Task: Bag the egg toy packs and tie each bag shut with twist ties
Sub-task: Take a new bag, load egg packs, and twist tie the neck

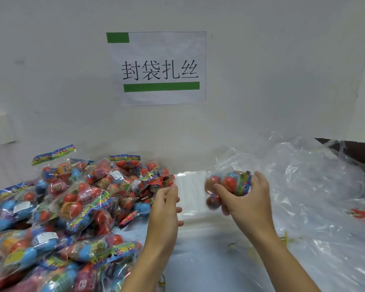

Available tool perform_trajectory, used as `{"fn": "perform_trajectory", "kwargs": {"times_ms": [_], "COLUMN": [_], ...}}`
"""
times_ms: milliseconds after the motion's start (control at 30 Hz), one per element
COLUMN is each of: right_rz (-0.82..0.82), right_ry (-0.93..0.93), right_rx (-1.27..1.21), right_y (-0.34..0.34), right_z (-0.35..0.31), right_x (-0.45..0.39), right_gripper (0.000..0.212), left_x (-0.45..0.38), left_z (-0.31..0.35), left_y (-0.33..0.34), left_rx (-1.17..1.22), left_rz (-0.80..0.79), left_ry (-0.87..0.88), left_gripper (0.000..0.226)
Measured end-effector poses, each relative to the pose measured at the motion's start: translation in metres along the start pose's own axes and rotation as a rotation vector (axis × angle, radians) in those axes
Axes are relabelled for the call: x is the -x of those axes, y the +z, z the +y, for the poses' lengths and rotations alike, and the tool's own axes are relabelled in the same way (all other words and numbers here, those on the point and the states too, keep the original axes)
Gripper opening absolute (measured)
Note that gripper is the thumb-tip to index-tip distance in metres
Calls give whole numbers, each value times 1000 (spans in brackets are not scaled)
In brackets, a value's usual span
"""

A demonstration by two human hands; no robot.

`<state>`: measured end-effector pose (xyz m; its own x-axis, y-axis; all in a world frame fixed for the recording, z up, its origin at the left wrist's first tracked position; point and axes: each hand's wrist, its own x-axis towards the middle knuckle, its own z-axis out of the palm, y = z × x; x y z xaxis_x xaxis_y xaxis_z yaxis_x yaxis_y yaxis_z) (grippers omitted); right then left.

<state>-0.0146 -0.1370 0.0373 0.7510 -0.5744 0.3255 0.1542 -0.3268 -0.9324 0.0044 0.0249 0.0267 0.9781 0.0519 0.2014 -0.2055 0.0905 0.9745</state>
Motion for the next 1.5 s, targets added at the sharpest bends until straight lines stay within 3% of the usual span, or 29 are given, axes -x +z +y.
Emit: {"fn": "perform_trajectory", "kwargs": {"times_ms": [67,133,267,400,467,567,633,800,900,1033,1133,1233,1300,1367,1500], "right_rz": [122,108,32,-23,-191,-509,-726,-1193,-1070,-957,-810,-575,-505,-521,-774], "right_ry": [38,113,190,70,53,95,122,194,128,145,136,142,125,108,93], "right_rx": [223,217,-28,-308,-491,-710,-818,-1143,-821,-589,-542,-598,-678,-745,-857], "right_y": [-7,-13,-14,-14,-19,-30,-38,-55,-57,-51,-45,-39,-39,-40,-46], "right_z": [3,9,20,12,3,-6,-8,-11,-9,-5,-6,-5,-7,-9,-12], "right_x": [-4,-8,-13,-12,-11,-10,-10,-7,-10,-8,-8,-10,-12,-12,-9], "right_gripper": [40,38,36,23,19,53,64,45,62,74,55,56,41,28,47], "left_x": [0,1,1,-1,-3,-9,-13,-16,-18,-18,-20,-24,-25,-22,-14], "left_z": [1,2,3,2,2,4,7,17,18,12,5,1,-1,0,1], "left_y": [0,1,0,-2,-5,-14,-22,-47,-54,-45,-41,-41,-40,-38,-28], "left_rx": [-2,1,0,-14,-25,42,171,605,650,476,339,261,201,140,-35], "left_rz": [-1,-5,-5,9,28,102,187,235,102,-7,183,369,435,453,383], "left_ry": [1,6,13,16,26,16,-54,-305,-346,-303,-249,-130,-28,58,167], "left_gripper": [25,26,25,23,23,18,16,69,75,37,13,7,8,13,18]}}
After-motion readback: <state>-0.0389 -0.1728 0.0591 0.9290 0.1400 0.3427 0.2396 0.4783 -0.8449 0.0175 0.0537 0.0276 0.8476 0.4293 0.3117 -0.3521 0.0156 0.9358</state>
